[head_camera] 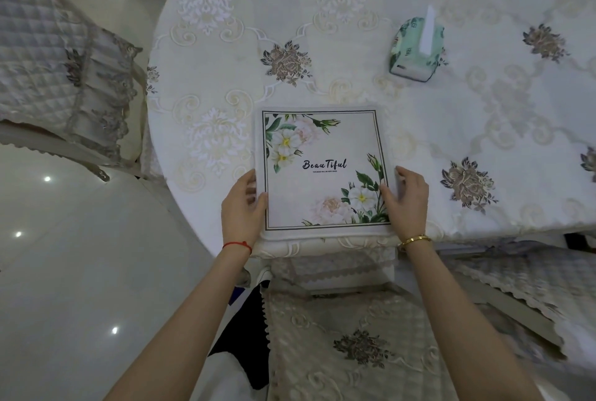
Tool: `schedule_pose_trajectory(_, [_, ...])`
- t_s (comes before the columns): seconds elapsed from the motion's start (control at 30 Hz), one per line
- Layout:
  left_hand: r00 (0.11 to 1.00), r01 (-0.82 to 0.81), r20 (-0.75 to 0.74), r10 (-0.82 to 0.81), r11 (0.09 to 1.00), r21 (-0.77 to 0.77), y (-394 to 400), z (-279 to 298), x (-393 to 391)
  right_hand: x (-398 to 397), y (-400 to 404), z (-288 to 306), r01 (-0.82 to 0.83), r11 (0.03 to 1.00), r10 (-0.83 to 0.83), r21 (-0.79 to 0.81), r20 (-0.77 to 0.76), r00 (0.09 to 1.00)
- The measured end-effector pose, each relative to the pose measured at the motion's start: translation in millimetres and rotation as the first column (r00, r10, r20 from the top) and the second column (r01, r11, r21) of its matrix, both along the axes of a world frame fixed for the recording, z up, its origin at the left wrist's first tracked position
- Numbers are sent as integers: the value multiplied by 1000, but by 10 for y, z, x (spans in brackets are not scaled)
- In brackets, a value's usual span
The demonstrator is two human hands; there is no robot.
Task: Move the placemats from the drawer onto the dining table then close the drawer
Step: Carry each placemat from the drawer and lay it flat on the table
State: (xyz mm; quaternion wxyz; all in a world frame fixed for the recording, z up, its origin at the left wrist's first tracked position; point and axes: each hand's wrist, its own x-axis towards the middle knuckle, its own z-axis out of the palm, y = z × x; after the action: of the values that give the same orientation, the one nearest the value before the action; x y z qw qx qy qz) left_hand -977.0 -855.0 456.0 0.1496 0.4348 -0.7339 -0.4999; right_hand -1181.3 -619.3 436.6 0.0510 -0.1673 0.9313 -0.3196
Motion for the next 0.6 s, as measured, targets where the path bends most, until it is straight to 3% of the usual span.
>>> schedule_pose_trajectory(0.13, [986, 167, 54, -158, 958, -234, -149, -4, -242, -91, -189, -17, -166, 979, 180, 120, -123, 976])
schedule_pose_trajectory(0.37, [898, 440, 189, -398, 786, -435, -494, -160, -950, -424, -958, -26, -448, 858, 473, 250, -48, 880])
schedule_pose_trajectory(0.6, [806, 590, 390, -445, 663, -461, -718, -353, -1347, -648, -1540, -154, -576, 717, 631, 393, -15, 775])
